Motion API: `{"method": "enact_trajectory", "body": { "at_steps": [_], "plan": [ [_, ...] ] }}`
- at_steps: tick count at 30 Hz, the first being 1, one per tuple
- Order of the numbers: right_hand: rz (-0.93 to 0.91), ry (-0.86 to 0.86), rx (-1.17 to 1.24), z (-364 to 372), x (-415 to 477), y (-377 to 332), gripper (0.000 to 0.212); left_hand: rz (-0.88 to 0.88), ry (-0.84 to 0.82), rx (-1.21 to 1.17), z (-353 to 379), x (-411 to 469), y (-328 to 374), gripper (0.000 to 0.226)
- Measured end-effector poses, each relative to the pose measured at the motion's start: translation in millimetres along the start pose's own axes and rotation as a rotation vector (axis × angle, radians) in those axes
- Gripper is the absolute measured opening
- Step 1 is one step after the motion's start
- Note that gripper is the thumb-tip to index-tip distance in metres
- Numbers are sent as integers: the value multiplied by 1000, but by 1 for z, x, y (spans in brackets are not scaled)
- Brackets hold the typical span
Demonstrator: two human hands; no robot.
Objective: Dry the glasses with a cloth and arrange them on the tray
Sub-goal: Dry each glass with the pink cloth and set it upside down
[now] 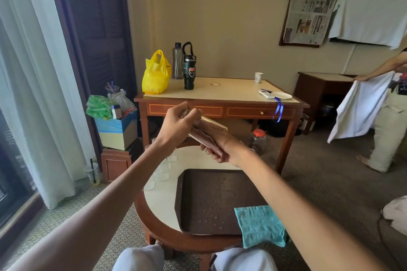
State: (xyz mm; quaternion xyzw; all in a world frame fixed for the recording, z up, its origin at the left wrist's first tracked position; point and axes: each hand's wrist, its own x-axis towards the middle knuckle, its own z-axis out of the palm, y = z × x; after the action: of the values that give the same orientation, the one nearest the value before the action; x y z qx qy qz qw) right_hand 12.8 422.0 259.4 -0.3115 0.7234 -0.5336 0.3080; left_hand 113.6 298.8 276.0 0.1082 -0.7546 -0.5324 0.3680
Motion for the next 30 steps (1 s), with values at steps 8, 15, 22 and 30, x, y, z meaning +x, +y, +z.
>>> {"method": "enact_trajectory", "body": {
  "at_steps": [8,15,22,30],
  "plan": [
    [-597,633,-812,-10,5,14,46,-608,-240,-300,-2,-6,-20,44],
    [-157,252,-341,-13,30,56,40,-456,-67,-116,-13,2,-55,44],
    [136,84,253,-20,48,116,45,-442,203,-168,-38,7,-109,49],
    [395,141,604,3,90,180,35,-378,200,311,-60,-2,-166,52]
  ]
}}
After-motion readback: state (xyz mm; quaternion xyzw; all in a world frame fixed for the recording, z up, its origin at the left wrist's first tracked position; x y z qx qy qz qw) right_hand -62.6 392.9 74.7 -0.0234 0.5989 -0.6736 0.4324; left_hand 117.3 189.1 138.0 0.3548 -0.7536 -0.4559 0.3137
